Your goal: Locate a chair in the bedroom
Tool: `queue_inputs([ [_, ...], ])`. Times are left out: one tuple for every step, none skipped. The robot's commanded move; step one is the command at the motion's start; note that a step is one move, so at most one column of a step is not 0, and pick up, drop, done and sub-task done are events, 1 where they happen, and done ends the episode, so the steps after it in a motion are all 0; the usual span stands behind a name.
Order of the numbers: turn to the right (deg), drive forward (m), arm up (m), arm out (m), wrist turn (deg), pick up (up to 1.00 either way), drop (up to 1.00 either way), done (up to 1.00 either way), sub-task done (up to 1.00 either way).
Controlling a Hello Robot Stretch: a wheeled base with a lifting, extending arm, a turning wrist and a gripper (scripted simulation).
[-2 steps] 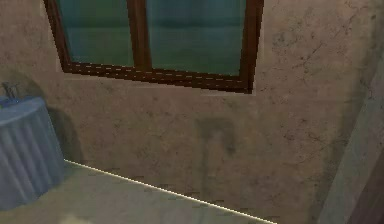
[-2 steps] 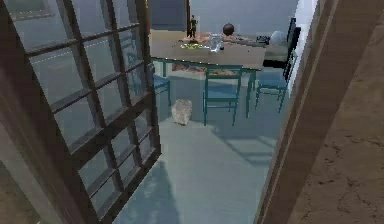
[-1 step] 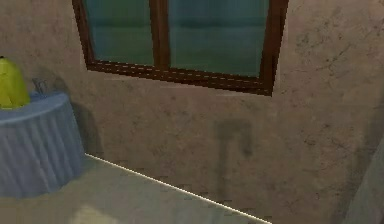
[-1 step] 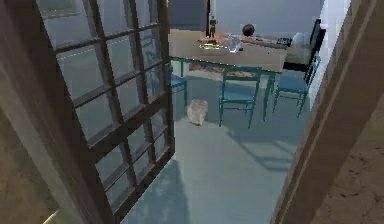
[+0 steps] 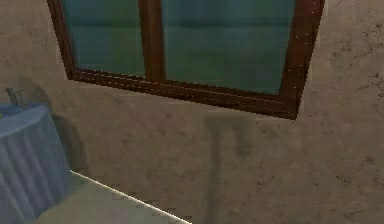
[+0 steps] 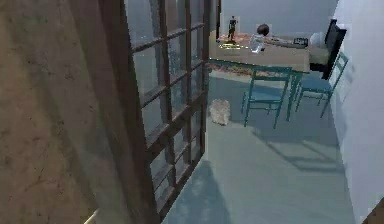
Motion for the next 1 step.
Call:
queue_inputs([
  [45.0,0.0,0.0,0.0,0.0,0.0,0.0,0.0,0.0],
])
